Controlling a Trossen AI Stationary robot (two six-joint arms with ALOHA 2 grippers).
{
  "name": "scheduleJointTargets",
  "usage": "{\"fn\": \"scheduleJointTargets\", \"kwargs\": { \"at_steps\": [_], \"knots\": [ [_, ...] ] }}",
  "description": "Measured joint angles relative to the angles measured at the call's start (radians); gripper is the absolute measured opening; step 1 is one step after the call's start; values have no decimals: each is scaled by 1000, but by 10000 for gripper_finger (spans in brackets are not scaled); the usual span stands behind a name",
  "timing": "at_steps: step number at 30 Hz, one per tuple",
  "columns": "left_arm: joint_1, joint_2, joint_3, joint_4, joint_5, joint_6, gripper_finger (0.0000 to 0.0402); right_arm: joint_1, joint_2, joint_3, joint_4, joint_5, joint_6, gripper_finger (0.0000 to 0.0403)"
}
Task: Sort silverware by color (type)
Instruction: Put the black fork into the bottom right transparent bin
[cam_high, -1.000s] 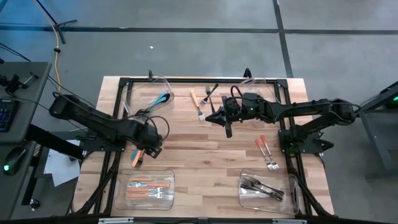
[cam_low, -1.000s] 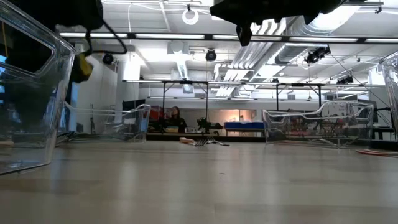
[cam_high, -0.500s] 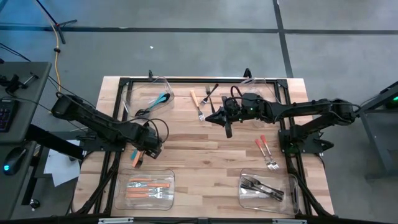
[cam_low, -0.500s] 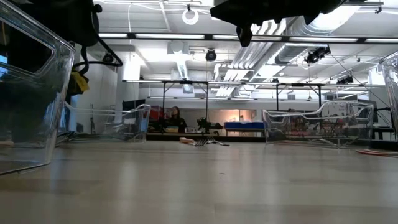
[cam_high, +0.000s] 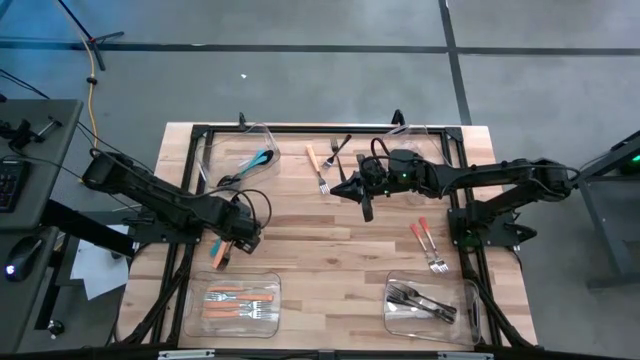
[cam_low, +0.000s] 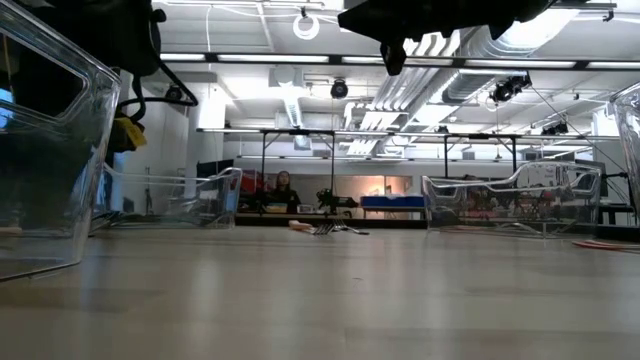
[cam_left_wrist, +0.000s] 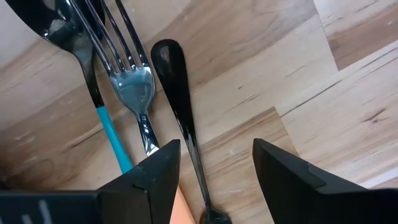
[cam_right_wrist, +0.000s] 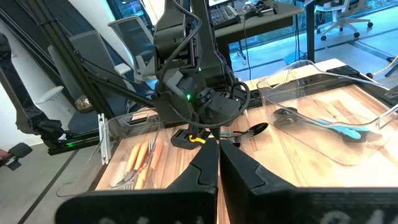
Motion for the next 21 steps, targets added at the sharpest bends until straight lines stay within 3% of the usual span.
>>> {"fn": "scheduleJointTargets", "kwargs": {
  "at_steps": [21],
  "knots": [
    [1, 105, 1, 35, 4, 1, 190, 0, 0, 0, -15, 0, 1, 0]
  ]
}}
